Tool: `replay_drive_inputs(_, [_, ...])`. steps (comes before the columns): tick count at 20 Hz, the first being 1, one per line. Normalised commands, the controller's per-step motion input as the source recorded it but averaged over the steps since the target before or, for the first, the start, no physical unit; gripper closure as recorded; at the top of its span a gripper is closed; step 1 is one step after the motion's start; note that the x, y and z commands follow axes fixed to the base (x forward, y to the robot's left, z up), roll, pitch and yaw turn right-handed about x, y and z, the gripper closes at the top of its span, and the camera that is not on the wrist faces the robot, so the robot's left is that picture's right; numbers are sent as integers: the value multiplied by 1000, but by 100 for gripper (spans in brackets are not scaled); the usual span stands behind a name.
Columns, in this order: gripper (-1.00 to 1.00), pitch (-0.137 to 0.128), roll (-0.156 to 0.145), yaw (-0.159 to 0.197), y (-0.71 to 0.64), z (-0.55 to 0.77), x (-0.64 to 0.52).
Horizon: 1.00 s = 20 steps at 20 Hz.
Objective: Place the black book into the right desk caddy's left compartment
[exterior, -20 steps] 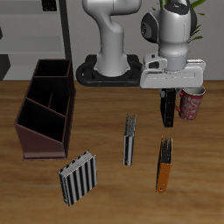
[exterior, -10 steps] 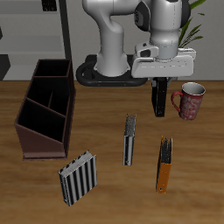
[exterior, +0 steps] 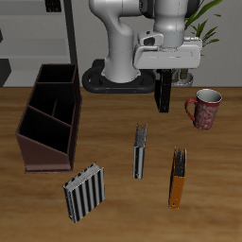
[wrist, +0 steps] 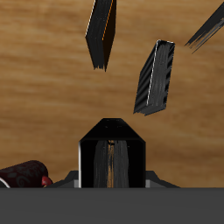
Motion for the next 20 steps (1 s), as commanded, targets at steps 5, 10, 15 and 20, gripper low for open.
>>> replay_drive_inputs(5, [100, 2, -30, 47, -251, 37, -133])
replay_drive_inputs(10, [100, 27, -47, 5, -339, 17, -28])
replay_drive_inputs(15, [100, 19, -44, 16, -332, 33, 37])
replay_drive_inputs(20, [100, -14, -90, -6, -496, 170, 139])
